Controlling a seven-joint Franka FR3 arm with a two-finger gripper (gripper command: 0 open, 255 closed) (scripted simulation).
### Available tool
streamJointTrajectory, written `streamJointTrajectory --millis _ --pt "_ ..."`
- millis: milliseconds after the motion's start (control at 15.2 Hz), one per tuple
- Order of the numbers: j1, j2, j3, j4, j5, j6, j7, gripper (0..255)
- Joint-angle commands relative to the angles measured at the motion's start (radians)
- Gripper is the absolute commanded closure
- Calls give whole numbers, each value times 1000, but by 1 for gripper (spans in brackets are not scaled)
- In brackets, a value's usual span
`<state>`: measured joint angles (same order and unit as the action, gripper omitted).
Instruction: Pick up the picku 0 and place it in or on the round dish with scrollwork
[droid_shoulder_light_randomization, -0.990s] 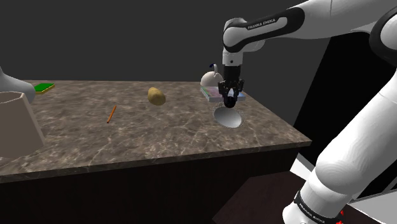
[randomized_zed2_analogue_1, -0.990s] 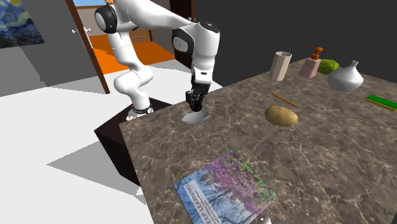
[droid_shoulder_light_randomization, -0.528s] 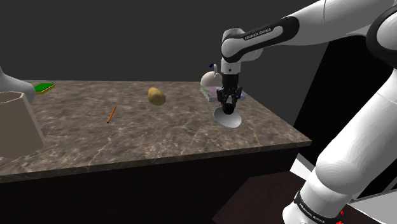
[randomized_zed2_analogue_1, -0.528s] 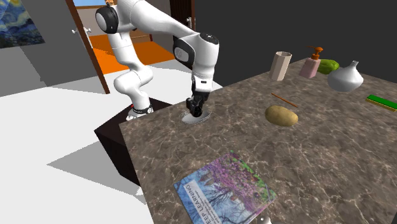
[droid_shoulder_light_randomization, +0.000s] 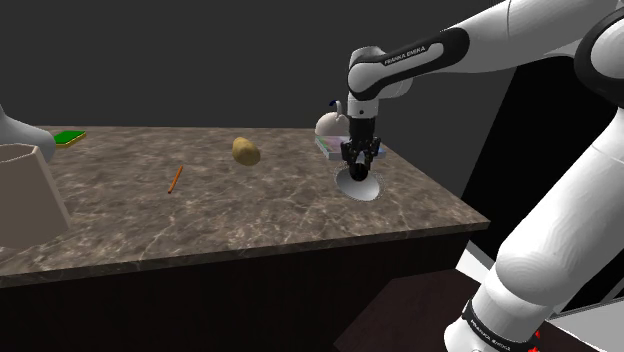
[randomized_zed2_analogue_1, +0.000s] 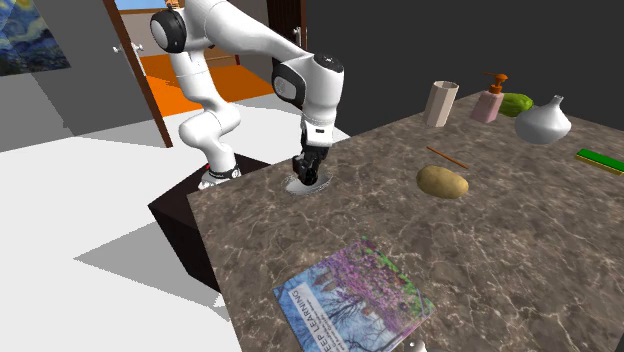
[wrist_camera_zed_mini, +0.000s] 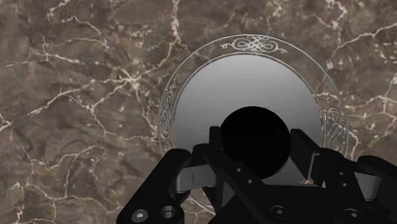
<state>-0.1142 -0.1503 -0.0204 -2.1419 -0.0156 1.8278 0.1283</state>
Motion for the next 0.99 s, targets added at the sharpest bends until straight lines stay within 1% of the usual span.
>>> streamJointTrajectory --millis 0,330,594,924 --pt "0 0 0 0 0 0 0 0" --pt "0 0 0 0 0 0 0 0" --pt "1 3 1 130 1 -127 0 0" --pt "1 3 1 130 1 -127 0 0"
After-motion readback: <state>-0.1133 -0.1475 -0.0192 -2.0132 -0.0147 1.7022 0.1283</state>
